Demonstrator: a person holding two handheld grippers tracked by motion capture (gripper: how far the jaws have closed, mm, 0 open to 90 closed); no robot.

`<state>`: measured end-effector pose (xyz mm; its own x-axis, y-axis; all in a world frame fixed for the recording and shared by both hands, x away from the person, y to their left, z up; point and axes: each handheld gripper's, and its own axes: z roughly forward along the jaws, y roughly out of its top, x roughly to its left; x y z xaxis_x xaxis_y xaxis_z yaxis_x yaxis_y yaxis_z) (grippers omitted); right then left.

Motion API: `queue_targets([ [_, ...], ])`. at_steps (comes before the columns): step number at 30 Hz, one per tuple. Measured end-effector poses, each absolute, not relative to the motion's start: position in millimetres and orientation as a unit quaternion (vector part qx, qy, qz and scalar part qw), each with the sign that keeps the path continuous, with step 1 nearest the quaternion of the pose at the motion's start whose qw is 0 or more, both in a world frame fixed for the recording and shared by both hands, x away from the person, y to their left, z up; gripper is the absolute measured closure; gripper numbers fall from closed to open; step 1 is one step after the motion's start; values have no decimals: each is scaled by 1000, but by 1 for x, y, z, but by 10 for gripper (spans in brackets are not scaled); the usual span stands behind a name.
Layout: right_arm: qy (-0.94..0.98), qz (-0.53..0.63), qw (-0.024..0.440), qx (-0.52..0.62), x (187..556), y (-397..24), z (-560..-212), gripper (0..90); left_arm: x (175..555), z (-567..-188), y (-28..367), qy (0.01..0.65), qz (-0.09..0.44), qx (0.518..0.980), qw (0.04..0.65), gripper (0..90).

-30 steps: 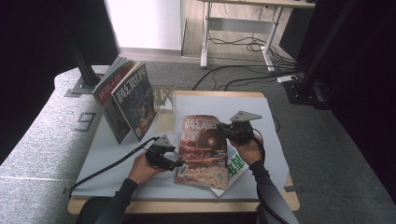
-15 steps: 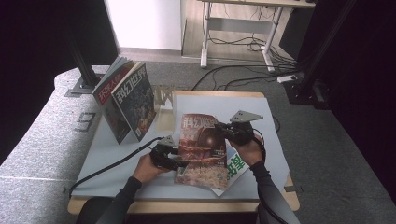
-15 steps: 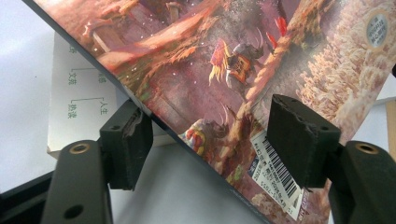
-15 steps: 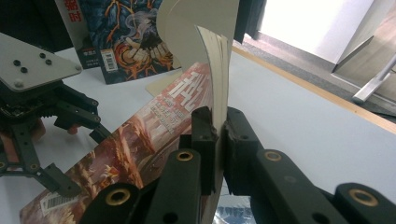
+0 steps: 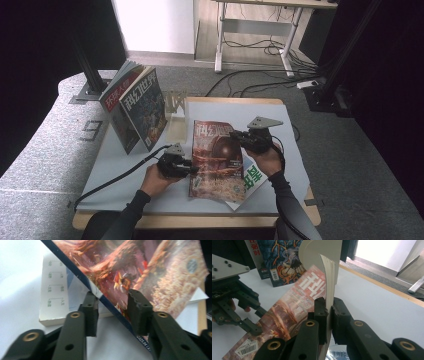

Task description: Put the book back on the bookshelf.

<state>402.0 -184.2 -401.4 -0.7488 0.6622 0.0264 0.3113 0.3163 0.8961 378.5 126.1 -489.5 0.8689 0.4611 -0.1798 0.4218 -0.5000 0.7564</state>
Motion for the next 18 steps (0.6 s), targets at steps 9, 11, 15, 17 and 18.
queue_targets([
  [9,784,510,185,302,401,-185,-391,823,377,-480,127,254,47,859,441,704],
  [11,783,511,189,300,400,-186,-386,823,377,-477,128,256,59,857,443,713],
  [15,779,518,195,296,400,-187,-380,823,378,-472,130,257,72,852,450,735],
  [17,777,519,197,296,400,-187,-378,822,377,-471,131,257,77,851,452,741],
  [18,776,520,199,296,400,-187,-377,822,377,-470,131,256,79,850,454,745],
])
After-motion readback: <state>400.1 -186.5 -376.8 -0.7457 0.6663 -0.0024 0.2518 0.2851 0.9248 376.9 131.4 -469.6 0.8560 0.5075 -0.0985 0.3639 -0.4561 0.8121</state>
